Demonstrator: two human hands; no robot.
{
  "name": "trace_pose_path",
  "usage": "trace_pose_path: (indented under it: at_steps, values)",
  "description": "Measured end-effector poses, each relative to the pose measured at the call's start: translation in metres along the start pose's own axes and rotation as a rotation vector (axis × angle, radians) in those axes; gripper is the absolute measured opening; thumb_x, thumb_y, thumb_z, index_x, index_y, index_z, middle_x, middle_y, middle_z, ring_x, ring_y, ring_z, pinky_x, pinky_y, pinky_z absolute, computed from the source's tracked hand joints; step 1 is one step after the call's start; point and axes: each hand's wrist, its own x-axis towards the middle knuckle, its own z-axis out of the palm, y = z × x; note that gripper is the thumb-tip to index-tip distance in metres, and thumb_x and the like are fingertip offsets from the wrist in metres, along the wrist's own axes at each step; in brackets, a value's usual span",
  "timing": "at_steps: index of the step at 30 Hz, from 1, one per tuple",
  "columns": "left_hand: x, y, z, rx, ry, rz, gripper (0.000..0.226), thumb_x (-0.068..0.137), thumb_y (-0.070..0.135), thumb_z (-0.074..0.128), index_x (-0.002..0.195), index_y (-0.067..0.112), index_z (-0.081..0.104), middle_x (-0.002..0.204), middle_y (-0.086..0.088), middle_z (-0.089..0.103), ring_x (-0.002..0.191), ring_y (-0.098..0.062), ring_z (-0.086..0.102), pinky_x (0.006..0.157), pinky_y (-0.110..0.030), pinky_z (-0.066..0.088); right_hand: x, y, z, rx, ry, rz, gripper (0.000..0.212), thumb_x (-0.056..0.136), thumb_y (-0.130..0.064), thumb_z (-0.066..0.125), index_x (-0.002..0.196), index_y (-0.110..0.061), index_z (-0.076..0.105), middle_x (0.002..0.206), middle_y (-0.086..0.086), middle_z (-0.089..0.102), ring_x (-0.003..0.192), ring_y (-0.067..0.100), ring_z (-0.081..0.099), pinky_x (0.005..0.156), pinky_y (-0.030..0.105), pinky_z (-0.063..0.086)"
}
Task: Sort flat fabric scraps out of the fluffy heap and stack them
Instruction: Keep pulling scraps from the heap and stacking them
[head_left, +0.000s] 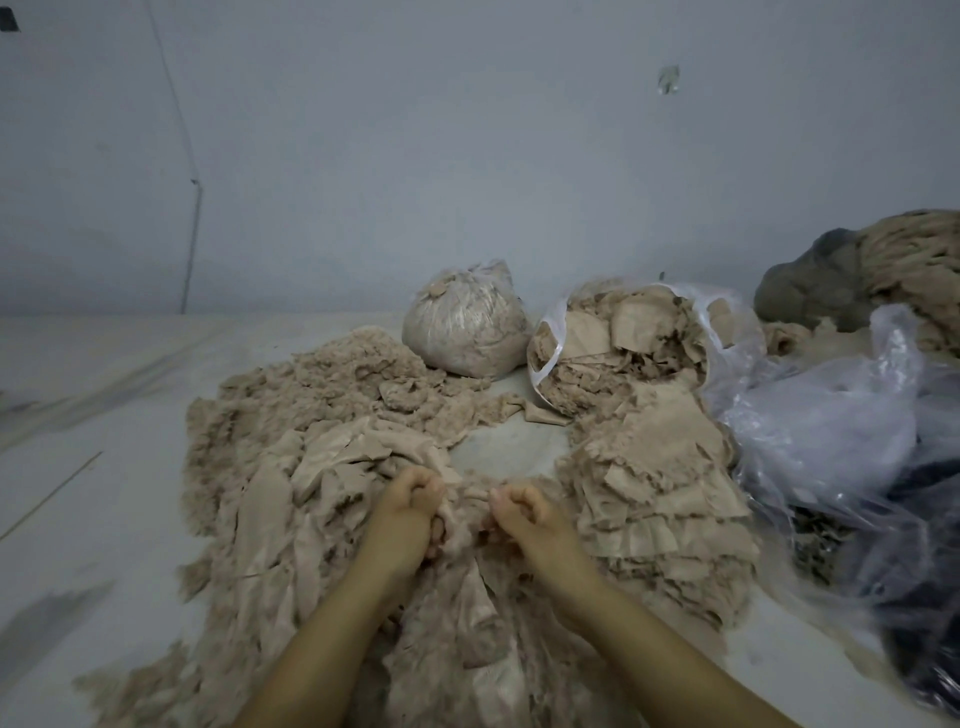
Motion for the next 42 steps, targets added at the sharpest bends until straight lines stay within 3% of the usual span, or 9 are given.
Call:
trace_pose_path:
  at_steps: [7, 10, 13, 18, 22, 28, 31, 33, 42]
  values:
    - [-0.020, -0.018, 0.012, 0.376, -0.115, 0.285, 0.019, 0.085, 0.004, 0.063, 0.077, 0.021, 0.062, 0.075, 0.006, 0.063, 0.063, -0.002, 0.054, 0.062, -0.017, 0.043, 0.019, -0.002, 0.009, 0.344, 0.179, 0.159, 0.029, 0.094, -0.017, 0.057, 0.067, -0.009, 0.049, 0.059, 0.011, 0.046, 0.056, 0.020, 0.044, 0.054, 0.030, 0.036]
    - [-0.013, -0.023, -0.002, 0.569, 0.074, 0.548, 0.042, 0.083, -0.001, 0.060, 0.112, 0.030, 0.057, 0.118, 0.014, 0.053, 0.098, 0.010, 0.049, 0.085, -0.006, 0.037, 0.020, 0.001, 0.006, 0.307, 0.243, 0.049, 0.030, 0.098, -0.018, 0.051, 0.069, -0.011, 0.046, 0.064, 0.009, 0.046, 0.061, 0.020, 0.043, 0.058, 0.031, 0.037]
    - [-0.001, -0.024, -0.005, 0.739, -0.133, 0.620, 0.070, 0.086, 0.009, 0.056, 0.145, 0.030, 0.024, 0.144, 0.021, 0.022, 0.126, 0.001, 0.029, 0.106, -0.013, 0.022, 0.012, 0.002, 0.014, 0.305, 0.184, -0.047, 0.023, 0.096, -0.014, 0.054, 0.074, -0.008, 0.057, 0.061, 0.002, 0.062, 0.058, 0.012, 0.057, 0.053, 0.024, 0.047]
    - [0.021, -0.037, -0.001, 0.923, -0.290, 0.446, 0.032, 0.095, 0.006, 0.045, 0.123, 0.014, 0.057, 0.122, -0.003, 0.061, 0.110, -0.017, 0.053, 0.096, -0.030, 0.040, -0.001, 0.006, 0.020, 0.359, 0.182, -0.112, 0.037, 0.092, -0.024, 0.058, 0.083, 0.011, 0.060, 0.082, 0.035, 0.061, 0.076, 0.029, 0.058, 0.075, 0.041, 0.052]
    - [0.019, -0.049, -0.003, 0.766, -0.230, 0.212, 0.037, 0.095, 0.003, 0.042, 0.067, 0.026, 0.049, 0.072, 0.007, 0.054, 0.083, -0.021, 0.059, 0.063, -0.009, 0.038, -0.008, -0.001, 0.001, 0.470, 0.181, -0.075, 0.028, 0.082, -0.039, 0.062, 0.080, -0.014, 0.073, 0.090, 0.025, 0.063, 0.087, 0.032, 0.059, 0.086, 0.051, 0.047]
    - [0.010, -0.025, 0.013, 0.575, 0.027, 0.335, 0.033, 0.093, 0.021, 0.044, 0.121, 0.021, 0.062, 0.114, 0.002, 0.059, 0.108, -0.015, 0.051, 0.090, -0.017, 0.036, -0.012, 0.006, -0.022, 0.651, 0.161, 0.019, 0.023, 0.077, -0.023, 0.060, 0.083, -0.001, 0.061, 0.081, 0.021, 0.061, 0.072, 0.025, 0.062, 0.063, 0.032, 0.055]
    - [0.001, -0.023, 0.021, 0.523, -0.240, 0.304, 0.007, 0.092, 0.026, 0.056, 0.085, 0.028, 0.057, 0.077, 0.013, 0.050, 0.075, -0.005, 0.050, 0.069, -0.020, 0.038, -0.014, 0.007, -0.029, 0.780, 0.059, 0.038, 0.039, 0.085, -0.026, 0.054, 0.107, 0.006, 0.060, 0.107, 0.029, 0.061, 0.100, 0.036, 0.062, 0.088, 0.044, 0.051]
    - [-0.002, -0.021, 0.020, 0.460, -0.327, 0.344, 0.033, 0.091, 0.014, 0.057, 0.063, 0.023, 0.042, 0.058, 0.014, 0.040, 0.056, -0.002, 0.038, 0.057, -0.023, 0.030, -0.017, 0.002, -0.035, 0.673, -0.051, 0.089, 0.057, 0.090, -0.044, 0.046, 0.114, 0.004, 0.064, 0.116, 0.026, 0.064, 0.109, 0.036, 0.063, 0.091, 0.044, 0.052]
    - [-0.012, -0.005, 0.031, 0.198, -0.332, 0.263, 0.031, 0.097, 0.015, 0.048, 0.067, 0.019, 0.045, 0.058, 0.014, 0.042, 0.053, 0.002, 0.038, 0.054, -0.015, 0.033, -0.019, -0.006, -0.045, 0.206, -0.128, 0.087, 0.046, 0.070, -0.033, 0.072, 0.097, 0.004, 0.066, 0.089, 0.016, 0.069, 0.080, 0.022, 0.065, 0.068, 0.027, 0.053]
